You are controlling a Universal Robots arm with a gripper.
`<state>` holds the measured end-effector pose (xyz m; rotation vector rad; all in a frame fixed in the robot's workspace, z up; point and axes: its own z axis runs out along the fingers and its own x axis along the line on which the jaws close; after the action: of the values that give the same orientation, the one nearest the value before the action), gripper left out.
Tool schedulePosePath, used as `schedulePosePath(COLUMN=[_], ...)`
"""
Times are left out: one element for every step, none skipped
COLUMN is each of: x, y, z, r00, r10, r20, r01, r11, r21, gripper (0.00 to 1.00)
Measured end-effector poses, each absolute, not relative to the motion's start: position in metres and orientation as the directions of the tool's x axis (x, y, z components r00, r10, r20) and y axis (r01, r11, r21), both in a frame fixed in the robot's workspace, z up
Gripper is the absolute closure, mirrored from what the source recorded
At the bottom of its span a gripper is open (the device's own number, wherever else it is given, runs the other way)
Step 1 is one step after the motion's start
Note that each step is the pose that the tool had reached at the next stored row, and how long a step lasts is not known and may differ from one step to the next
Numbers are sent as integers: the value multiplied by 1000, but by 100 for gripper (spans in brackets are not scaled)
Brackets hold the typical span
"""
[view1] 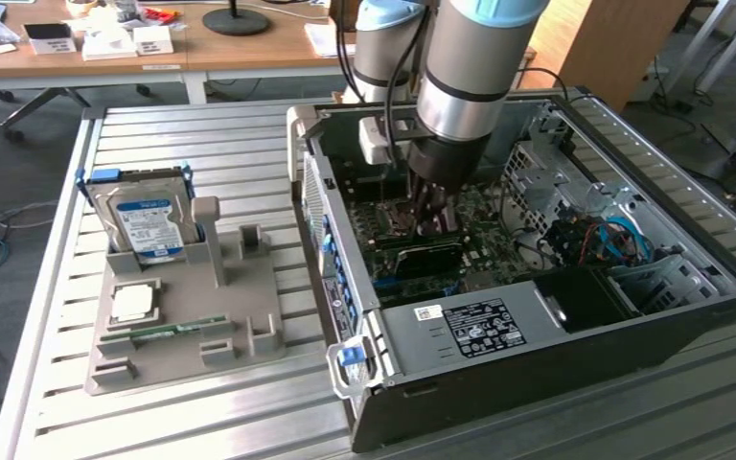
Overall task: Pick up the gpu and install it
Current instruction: 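Press down on the gpu until it lock into place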
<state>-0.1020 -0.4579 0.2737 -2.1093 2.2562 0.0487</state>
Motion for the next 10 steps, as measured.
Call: schedulePosePath(x=[-102,-102,-102,-102,-102,-102,-102,-102,-102,-102], y=[-458,-458,-458,-458,-458,-458,-458,-458,-458,-458], z=[273,272,272,272,272,272,271,270,269,268], r00=[-67,-67,-67,-67,-67,-67,-67,-67,-67,-67], r10=[-996,-996,-996,-996,-996,-996,-996,-996,-996,-996], r20=[-60,-60,-60,-60,-60,-60,-60,-60,-60,-60], r01=[-998,-998,-998,-998,-998,-998,-998,-998,-998,-998], r11=[68,68,68,68,68,68,68,68,68,68], r21=[-13,-13,-13,-13,-13,-13,-13,-13,-13,-13], gripper=[89,89,89,89,89,89,89,89,89,89])
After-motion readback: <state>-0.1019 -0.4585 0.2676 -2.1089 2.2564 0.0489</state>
